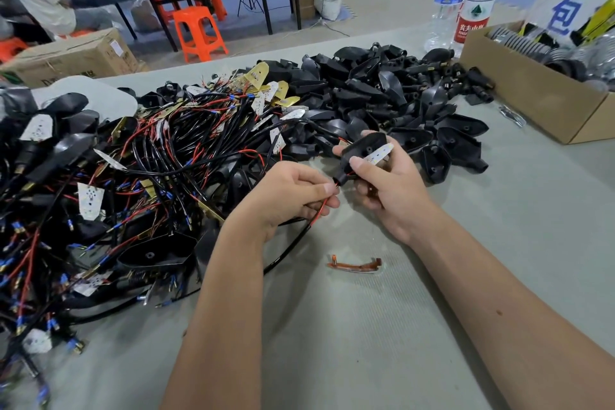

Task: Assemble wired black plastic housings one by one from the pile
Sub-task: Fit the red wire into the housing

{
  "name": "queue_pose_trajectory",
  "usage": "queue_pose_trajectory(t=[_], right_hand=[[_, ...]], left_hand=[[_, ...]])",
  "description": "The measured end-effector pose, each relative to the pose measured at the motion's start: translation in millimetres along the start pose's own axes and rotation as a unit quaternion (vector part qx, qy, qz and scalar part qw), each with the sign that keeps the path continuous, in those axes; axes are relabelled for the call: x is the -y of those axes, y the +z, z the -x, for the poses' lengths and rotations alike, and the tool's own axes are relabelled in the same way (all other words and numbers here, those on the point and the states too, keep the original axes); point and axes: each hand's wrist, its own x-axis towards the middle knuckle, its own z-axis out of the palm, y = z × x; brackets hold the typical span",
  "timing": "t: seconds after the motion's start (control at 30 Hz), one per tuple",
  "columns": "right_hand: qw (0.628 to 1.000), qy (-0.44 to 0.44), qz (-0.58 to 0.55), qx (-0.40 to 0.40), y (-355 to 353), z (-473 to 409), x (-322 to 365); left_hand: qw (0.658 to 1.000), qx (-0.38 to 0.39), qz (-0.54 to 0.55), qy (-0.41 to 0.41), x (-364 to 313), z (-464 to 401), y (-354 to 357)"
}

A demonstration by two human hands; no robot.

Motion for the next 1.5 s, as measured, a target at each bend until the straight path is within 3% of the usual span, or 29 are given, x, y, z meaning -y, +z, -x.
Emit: queue_pose_trajectory(t=[0.17,0.47,0.67,0.9,1.03,1.2,1.5], right_hand=[[0.993,0.012,-0.108,0.048,-4,1,5],[0.99,0.017,-0.137,-0.022,-5,-8,-2],[0.986,0.039,-0.159,-0.022,-5,-8,-1],[0.992,0.007,-0.098,-0.074,-2,-6,2],[0.987,-0.003,-0.093,-0.134,-3,-7,4],[0.986,-0.034,0.014,-0.164,3,-7,-2],[0.967,-0.054,0.015,-0.247,1,-7,-2]], left_hand=[[0.998,-0.03,0.052,0.012,1,-1,4],[0.996,-0.049,0.072,0.031,6,-4,5],[0.997,-0.05,0.053,0.028,10,-6,2],[0.999,-0.025,0.027,0.019,7,-2,-1],[0.998,0.058,-0.011,0.006,7,6,-16],[0.984,0.159,-0.083,-0.001,5,14,-33],[0.973,0.108,-0.199,-0.032,-5,18,-41]])
